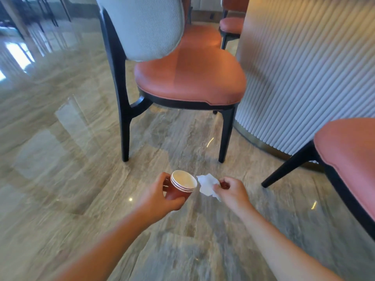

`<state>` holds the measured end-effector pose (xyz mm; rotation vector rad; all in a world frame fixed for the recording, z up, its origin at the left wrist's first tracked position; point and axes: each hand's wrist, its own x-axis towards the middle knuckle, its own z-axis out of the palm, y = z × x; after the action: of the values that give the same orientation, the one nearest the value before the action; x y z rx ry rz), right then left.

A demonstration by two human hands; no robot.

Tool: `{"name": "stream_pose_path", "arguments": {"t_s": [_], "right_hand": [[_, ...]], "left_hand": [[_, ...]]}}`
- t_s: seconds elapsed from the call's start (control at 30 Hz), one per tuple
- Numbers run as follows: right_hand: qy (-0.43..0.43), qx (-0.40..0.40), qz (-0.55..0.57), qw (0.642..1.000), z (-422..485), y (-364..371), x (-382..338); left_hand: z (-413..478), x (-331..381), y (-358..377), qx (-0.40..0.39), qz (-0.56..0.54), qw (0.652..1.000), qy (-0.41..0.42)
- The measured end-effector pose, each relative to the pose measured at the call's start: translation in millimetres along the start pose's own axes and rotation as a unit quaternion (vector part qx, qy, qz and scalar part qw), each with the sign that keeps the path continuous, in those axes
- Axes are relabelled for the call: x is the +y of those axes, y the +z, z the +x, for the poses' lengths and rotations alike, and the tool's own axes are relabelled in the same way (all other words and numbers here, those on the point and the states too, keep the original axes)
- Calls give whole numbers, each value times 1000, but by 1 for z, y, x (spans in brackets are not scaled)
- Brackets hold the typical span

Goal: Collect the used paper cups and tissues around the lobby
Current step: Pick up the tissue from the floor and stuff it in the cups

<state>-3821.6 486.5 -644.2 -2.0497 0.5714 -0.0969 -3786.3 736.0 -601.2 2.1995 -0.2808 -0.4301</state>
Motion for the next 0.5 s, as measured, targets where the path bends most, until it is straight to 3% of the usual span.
{"name": "stream_pose_path", "arguments": {"t_s": [0.17,0.37,0.5], "right_hand": [[-50,-2,56,997,-28,-51,-60],[-31,38,77,996,-46,-76,-68],[-76,26,102,992,-45,-88,-83]], "left_hand": [[-21,27,2,49,-19,997,57],[-21,31,5,43,36,995,88],[-11,37,12,20,76,990,117]]}}
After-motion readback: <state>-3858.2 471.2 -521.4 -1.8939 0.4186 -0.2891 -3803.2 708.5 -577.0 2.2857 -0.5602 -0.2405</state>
